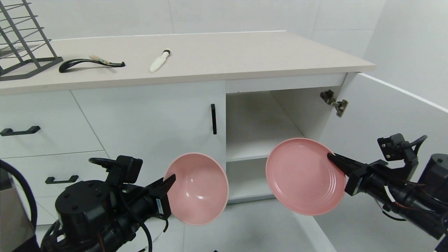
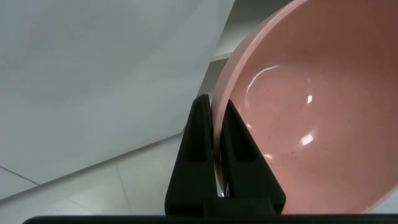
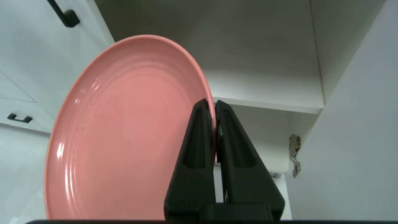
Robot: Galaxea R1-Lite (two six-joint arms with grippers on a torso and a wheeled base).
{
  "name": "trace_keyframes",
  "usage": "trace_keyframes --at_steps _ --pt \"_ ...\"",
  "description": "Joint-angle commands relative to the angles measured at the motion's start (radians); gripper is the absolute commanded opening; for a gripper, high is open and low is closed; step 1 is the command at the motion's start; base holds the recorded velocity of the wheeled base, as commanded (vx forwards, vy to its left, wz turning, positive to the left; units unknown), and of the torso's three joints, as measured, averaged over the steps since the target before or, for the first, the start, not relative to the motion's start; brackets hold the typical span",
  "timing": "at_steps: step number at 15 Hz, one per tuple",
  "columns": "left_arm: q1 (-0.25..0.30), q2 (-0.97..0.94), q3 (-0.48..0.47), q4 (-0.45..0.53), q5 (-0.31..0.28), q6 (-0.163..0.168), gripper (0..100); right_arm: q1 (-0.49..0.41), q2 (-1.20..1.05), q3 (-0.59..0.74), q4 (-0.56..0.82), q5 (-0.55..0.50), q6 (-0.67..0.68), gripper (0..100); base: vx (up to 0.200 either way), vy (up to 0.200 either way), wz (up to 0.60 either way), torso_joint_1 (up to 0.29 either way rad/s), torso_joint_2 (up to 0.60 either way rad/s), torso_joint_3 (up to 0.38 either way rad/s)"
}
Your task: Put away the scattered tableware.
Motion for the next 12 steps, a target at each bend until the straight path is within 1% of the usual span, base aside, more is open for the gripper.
trace_keyframes --at_steps 1,4,5,6,7,8,9,10,12 --pt "-0.001 0.006 0.000 -0.001 0.000 0.000 0 0.000 0.007 0.000 -0.001 0.001 0.000 0 0.000 0.000 0.00 0.000 0.00 0.000" --pt "0.001 0.012 0.015 -0.001 0.000 0.001 0 0.000 0.007 0.000 -0.001 0.001 0.000 0 0.000 0.000 0.00 0.000 0.00 0.000" --pt "0.002 0.015 0.023 -0.001 -0.001 0.001 0 0.002 0.007 0.001 -0.001 0.001 0.000 0 0.200 0.000 0.00 0.007 0.00 0.022" --pt "0.002 0.018 0.041 -0.001 -0.003 0.013 0 0.000 0.012 0.001 -0.001 0.001 0.000 0 0.200 0.000 0.00 0.002 0.01 0.017" --pt "-0.004 0.029 0.055 -0.001 -0.001 0.047 0 0.000 0.021 0.001 -0.001 0.001 0.000 0 0.200 0.000 0.00 -0.012 0.00 0.017" --pt "-0.012 0.042 0.066 -0.001 0.000 0.089 0 0.000 0.027 0.001 -0.001 0.001 0.000 0 0.000 0.000 0.00 0.000 0.00 0.000" --pt "-0.018 0.048 0.074 -0.001 0.000 0.107 0 0.000 0.033 0.001 -0.001 0.001 0.000 0 0.000 0.000 0.00 0.000 0.00 0.000" --pt "-0.021 0.052 0.074 -0.001 0.002 0.115 0 0.000 0.035 0.001 -0.001 0.001 0.000 0 0.000 0.000 0.00 0.000 0.00 0.000" --pt "-0.019 0.045 0.072 -0.001 0.002 0.115 0 -0.003 0.042 0.001 -0.001 0.001 0.002 0 0.000 0.000 0.00 0.000 0.00 0.000"
